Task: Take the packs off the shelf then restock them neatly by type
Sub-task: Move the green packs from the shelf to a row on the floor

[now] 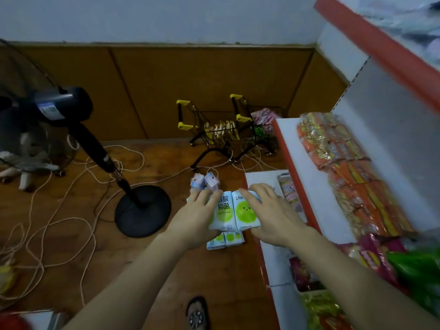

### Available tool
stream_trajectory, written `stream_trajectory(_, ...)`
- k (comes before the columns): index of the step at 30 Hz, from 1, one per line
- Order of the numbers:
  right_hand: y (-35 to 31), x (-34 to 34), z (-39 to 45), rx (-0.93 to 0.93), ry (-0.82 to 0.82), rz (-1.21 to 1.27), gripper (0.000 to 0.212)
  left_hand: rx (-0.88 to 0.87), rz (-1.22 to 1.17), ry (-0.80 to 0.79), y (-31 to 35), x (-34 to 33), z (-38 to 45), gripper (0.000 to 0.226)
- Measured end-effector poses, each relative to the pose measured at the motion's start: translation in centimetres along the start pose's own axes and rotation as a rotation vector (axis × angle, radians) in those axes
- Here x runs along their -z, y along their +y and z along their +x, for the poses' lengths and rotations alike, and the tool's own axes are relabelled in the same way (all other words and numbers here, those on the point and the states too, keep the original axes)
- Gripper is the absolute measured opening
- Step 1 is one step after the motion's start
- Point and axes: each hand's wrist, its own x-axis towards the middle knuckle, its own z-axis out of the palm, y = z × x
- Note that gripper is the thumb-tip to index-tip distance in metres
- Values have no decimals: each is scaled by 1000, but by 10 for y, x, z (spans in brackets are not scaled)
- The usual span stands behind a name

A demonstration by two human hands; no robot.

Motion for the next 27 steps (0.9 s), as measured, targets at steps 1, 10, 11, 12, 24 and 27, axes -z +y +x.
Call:
stream_trajectory(1,3,-11,12,-11,-10,10,95,-6,-7,-10,-11,-10,11,101)
stream_trajectory(10,35,-136,114,-54,-136,32,99,-2,-60,-89,-92,-133,92,101)
stream_trajectory(11,40,-153,123,-55,-152,33,99,3,-75,-101,-99,-151,100,101)
stream_trajectory(12,45,-172,132,-55,-167,36,99,5,-88,-109,-105,-170,108,101)
stream_trajectory(24,96,-436,181,-49,-320,80,94,68,-170,-303,-160,-420,156,95)
stream_trajectory(27,104,-497,188,-36,-343,72,93,91,-140,-343,-171,-478,164,93)
